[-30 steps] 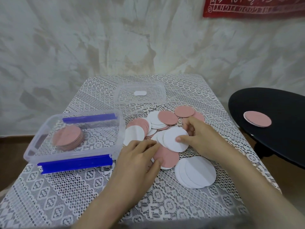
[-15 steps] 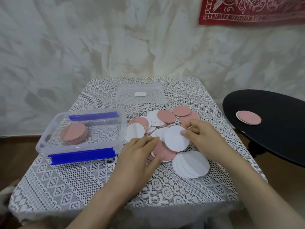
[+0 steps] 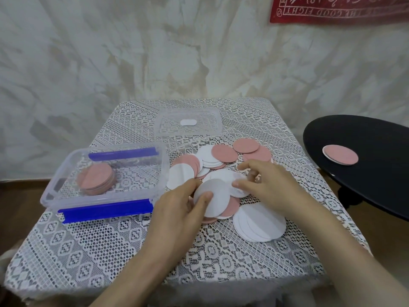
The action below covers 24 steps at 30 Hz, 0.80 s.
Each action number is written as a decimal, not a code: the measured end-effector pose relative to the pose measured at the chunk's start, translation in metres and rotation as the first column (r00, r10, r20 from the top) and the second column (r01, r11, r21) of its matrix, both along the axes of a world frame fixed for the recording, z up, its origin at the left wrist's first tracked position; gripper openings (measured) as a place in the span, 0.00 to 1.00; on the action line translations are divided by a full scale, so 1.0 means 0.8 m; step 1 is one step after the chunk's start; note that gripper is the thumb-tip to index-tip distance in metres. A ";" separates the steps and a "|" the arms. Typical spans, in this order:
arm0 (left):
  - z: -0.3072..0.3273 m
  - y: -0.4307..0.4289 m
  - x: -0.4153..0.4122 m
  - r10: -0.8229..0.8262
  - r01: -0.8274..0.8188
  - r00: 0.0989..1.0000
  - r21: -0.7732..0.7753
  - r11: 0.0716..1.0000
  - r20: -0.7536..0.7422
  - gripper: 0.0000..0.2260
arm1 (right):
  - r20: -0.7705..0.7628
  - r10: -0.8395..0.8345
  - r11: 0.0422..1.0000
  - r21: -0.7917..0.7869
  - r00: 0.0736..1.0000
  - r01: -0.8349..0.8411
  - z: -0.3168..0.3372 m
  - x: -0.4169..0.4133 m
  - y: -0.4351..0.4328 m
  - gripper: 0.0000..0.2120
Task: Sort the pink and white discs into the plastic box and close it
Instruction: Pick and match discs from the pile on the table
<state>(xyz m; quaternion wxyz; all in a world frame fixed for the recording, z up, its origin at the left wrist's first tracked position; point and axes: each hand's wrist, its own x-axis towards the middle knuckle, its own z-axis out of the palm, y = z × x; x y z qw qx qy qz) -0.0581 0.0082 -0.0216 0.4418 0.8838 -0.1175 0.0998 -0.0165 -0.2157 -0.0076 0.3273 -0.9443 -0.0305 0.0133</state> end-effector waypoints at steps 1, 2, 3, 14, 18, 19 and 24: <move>-0.001 0.000 0.001 -0.001 0.001 1.000 0.002 1.000 -0.008 0.06 | -0.025 0.006 0.997 -0.083 1.000 -0.008 0.000 0.001 -0.001 0.23; -0.003 0.001 0.002 -0.002 0.002 1.000 0.002 1.000 -0.018 0.06 | -0.045 0.016 0.990 -0.138 0.999 -0.022 -0.001 0.003 0.000 0.26; -0.003 0.001 0.003 -0.001 0.001 1.000 -0.001 1.000 -0.031 0.06 | -0.056 0.028 0.985 -0.171 0.998 -0.037 0.000 0.003 0.002 0.28; -0.006 -0.003 0.007 -0.048 0.030 0.987 -0.119 0.992 -0.152 0.09 | 0.018 -0.091 0.994 -0.066 0.996 0.092 -0.003 0.017 0.000 0.15; -0.003 -0.004 0.007 -0.064 0.028 0.978 -0.183 0.983 -0.198 0.11 | 0.031 -0.089 0.990 0.116 0.996 0.085 -0.011 0.020 -0.009 0.10; -0.002 -0.004 0.006 -0.066 0.027 0.977 -0.188 0.982 -0.203 0.11 | 0.039 -0.080 0.985 0.158 0.996 0.073 -0.013 0.020 -0.011 0.10; -0.005 0.000 0.008 -0.060 0.016 0.976 -0.207 0.978 -0.208 0.12 | 0.025 -0.078 0.865 0.498 0.997 0.055 -0.001 0.010 -0.010 0.07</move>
